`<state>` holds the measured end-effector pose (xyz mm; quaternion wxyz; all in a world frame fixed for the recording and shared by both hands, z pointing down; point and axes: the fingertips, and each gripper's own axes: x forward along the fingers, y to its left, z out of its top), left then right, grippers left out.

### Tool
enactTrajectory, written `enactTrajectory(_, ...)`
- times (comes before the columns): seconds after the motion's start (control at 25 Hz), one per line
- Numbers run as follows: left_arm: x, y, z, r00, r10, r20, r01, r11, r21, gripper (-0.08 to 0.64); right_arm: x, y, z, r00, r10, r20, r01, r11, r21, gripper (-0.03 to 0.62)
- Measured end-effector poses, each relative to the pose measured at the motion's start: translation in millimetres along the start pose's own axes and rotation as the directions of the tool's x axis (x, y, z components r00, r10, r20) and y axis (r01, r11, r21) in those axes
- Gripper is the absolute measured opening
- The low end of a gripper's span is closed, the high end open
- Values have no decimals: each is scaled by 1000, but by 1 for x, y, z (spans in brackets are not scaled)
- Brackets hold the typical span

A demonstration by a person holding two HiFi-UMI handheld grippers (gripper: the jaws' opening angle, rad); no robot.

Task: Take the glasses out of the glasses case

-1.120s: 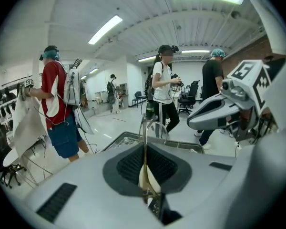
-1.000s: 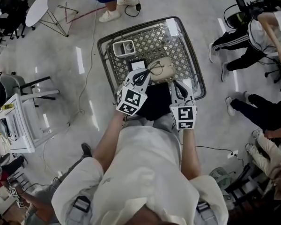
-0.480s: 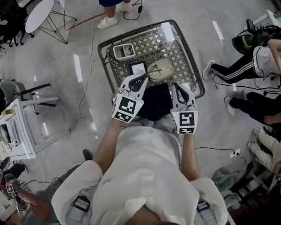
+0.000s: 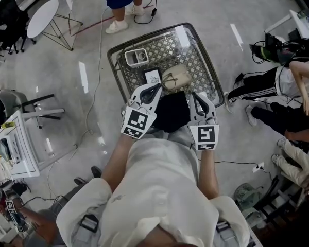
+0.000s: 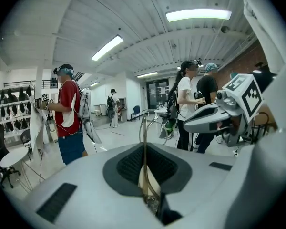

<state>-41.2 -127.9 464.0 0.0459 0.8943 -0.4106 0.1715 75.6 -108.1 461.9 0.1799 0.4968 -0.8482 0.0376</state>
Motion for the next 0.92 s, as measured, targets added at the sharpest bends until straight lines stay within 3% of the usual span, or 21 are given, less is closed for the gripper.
enactTrajectory(0.92,8,18,3,1000,-3,18,4,1000,-9,29,21,-1,15,1000,3,4,-3,1000,-20,6)
